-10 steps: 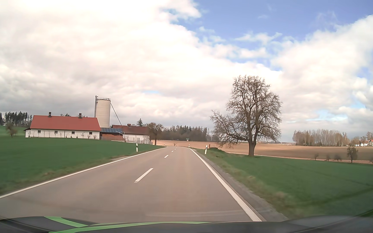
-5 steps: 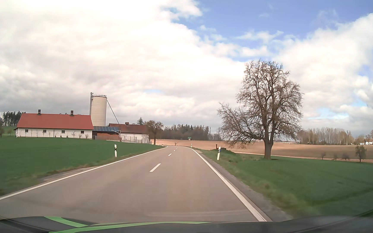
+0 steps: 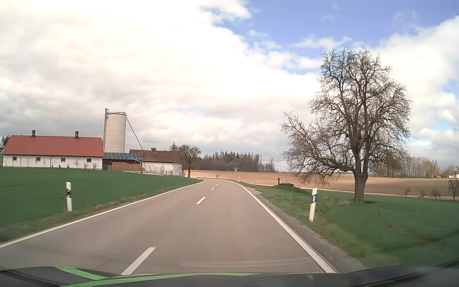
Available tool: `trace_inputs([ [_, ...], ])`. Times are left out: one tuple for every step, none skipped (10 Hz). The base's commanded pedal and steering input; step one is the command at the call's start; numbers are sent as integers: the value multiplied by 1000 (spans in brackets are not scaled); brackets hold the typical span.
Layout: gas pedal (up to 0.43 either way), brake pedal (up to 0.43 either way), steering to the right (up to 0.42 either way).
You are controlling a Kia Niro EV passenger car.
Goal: Follow the waypoints while adhering to traffic rules and regulations
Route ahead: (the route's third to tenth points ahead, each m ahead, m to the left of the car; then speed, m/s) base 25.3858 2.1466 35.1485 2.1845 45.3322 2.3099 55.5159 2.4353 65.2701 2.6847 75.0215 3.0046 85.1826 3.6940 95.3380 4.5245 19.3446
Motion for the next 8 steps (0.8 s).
trace_inputs([
  [157,0,-3],
  [150,0,-2],
  [150,0,-1],
  [138,0,-1],
  [138,0,-1],
  [138,0,0],
  [138,0,-1],
  [138,0,0],
])
